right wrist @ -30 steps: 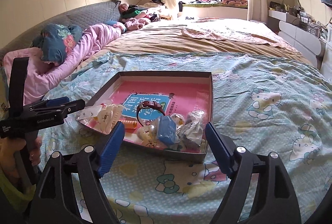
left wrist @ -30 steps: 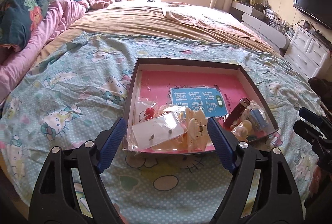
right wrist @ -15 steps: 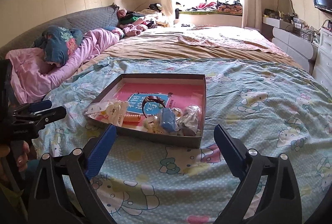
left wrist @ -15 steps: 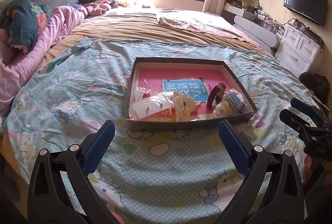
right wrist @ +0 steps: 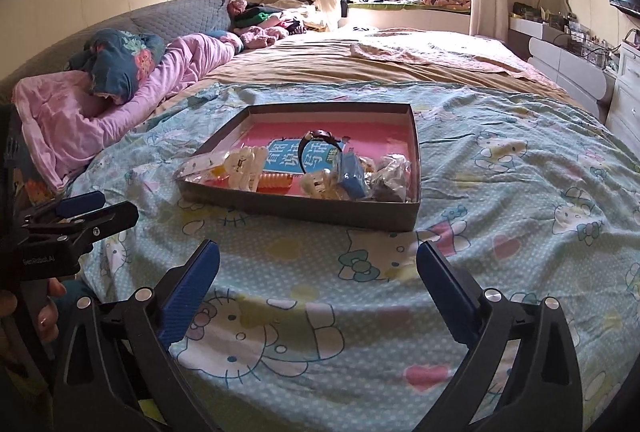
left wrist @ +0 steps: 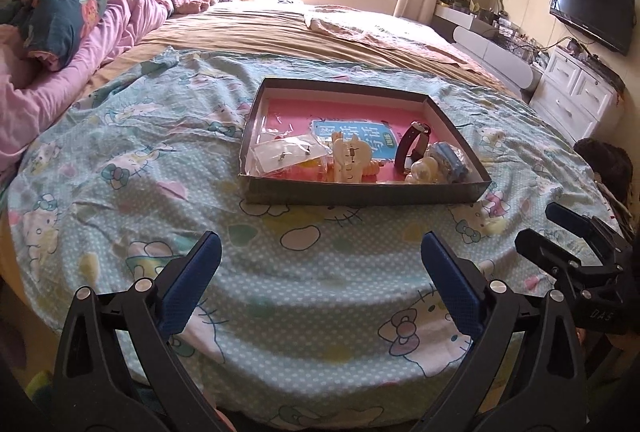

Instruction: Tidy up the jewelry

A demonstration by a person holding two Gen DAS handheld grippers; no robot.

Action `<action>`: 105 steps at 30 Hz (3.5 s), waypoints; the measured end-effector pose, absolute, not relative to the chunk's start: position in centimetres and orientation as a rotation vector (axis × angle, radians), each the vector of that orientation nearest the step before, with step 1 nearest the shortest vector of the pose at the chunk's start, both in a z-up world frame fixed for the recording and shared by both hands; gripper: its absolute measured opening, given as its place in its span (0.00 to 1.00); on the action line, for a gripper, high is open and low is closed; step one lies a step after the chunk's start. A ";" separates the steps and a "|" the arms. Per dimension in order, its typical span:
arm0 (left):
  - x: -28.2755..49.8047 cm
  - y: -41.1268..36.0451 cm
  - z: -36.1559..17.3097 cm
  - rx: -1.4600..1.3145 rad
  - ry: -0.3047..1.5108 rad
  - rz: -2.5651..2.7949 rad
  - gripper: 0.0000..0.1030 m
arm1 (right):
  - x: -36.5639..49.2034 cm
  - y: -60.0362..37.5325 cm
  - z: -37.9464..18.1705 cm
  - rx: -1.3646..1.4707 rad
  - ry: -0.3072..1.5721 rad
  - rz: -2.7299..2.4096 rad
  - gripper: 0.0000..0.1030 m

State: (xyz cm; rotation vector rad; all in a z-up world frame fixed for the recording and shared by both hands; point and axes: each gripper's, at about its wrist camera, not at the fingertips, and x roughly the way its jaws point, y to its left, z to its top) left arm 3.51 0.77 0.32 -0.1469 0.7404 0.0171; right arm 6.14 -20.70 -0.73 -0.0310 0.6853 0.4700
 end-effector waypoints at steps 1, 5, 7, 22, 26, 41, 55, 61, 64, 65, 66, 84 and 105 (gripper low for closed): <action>3.5 0.7 0.3 -0.148 0.740 0.017 0.91 | 6.1 -20.5 -0.8 -0.034 0.690 0.476 0.95; 3.5 0.5 0.2 -0.144 0.748 0.021 0.91 | 6.1 -20.4 -0.8 -0.039 0.694 0.481 0.95; 3.4 0.4 0.1 -0.144 0.749 0.025 0.91 | 6.1 -20.4 -0.9 -0.038 0.697 0.483 0.95; 3.1 0.5 0.1 -0.139 0.747 0.033 0.91 | 6.2 -20.4 -0.8 -0.039 0.703 0.482 0.95; 3.1 0.5 0.1 -0.142 0.745 0.032 0.91 | 6.2 -20.4 -0.8 -0.039 0.701 0.481 0.95; 2.8 1.1 0.6 -0.132 0.748 0.046 0.91 | 6.1 -20.5 -0.7 -0.037 0.702 0.483 0.95; 2.8 1.3 0.7 -0.139 0.743 0.044 0.91 | 6.0 -20.4 -0.7 -0.039 0.706 0.479 0.95; 2.7 1.4 0.8 -0.138 0.743 0.043 0.91 | 6.0 -20.4 -0.7 -0.039 0.708 0.479 0.95; 2.8 1.5 0.8 -0.143 0.741 0.041 0.91 | 6.0 -20.3 -0.7 -0.040 0.707 0.479 0.95; 2.8 1.6 0.8 -0.146 0.741 0.040 0.91 | 6.0 -20.4 -0.7 -0.038 0.708 0.480 0.95; 2.8 1.6 0.8 -0.149 0.742 0.039 0.91 | 6.0 -20.4 -0.7 -0.038 0.708 0.479 0.95; 3.0 1.0 -0.1 -0.139 0.786 0.038 0.91 | 6.2 -20.7 -1.1 -0.043 0.715 0.465 0.95; 12.1 18.0 -3.9 -0.260 0.908 0.524 0.91 | 20.7 -38.6 -6.7 0.022 0.826 -0.142 0.96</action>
